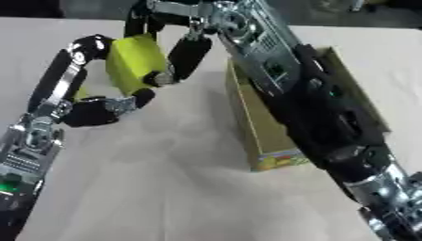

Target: Pick up the objects with one hand, pass them to the other hand, and then place them into the box on the other side of the table.

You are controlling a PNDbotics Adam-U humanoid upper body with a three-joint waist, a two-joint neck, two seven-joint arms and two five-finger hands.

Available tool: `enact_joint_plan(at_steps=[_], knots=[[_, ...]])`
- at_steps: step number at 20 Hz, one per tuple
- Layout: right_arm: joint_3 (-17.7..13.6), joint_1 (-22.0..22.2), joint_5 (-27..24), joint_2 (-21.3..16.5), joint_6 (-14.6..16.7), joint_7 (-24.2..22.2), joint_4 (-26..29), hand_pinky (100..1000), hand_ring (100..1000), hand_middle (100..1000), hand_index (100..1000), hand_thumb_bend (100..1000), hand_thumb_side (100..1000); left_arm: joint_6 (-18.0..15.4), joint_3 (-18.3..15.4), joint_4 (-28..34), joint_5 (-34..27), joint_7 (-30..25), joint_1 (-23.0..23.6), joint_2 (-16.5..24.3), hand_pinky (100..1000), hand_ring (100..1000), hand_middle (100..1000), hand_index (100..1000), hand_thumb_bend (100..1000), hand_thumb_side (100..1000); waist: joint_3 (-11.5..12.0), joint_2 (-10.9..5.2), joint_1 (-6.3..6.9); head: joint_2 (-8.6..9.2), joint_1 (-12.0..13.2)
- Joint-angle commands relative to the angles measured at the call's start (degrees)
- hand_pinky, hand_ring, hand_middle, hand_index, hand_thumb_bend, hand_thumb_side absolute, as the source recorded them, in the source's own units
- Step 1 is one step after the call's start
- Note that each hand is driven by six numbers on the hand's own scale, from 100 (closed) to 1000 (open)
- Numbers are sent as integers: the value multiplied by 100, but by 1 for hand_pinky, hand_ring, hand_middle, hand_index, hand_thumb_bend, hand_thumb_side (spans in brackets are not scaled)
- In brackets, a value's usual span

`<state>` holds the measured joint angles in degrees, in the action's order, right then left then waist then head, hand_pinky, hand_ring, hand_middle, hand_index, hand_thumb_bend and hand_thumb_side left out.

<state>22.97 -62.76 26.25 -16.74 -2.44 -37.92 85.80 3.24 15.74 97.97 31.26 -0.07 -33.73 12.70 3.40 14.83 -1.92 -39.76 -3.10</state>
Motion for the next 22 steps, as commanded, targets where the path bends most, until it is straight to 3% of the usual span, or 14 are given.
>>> enact_joint_plan(at_steps=[1, 16, 22], knots=[[-97, -108, 23, -146, -11, 27, 39, 820, 667, 551, 609, 294, 100, -14, -35, 89, 27, 4, -28, 71, 807, 764, 688, 785, 680, 604, -7, -8, 30, -19, -17], [-160, -87, -54, -233, -67, 61, 103, 820, 663, 549, 607, 294, 100, 734, -191, -18, 431, 933, 60, 115, 815, 780, 716, 814, 703, 599, -1, -27, 27, -4, -55], [-289, -46, -162, -333, -157, 158, 187, 821, 657, 549, 610, 291, 100, 831, -218, -83, 418, 1039, 168, 260, 812, 778, 714, 812, 684, 595, -5, -37, 36, -2, -90]])
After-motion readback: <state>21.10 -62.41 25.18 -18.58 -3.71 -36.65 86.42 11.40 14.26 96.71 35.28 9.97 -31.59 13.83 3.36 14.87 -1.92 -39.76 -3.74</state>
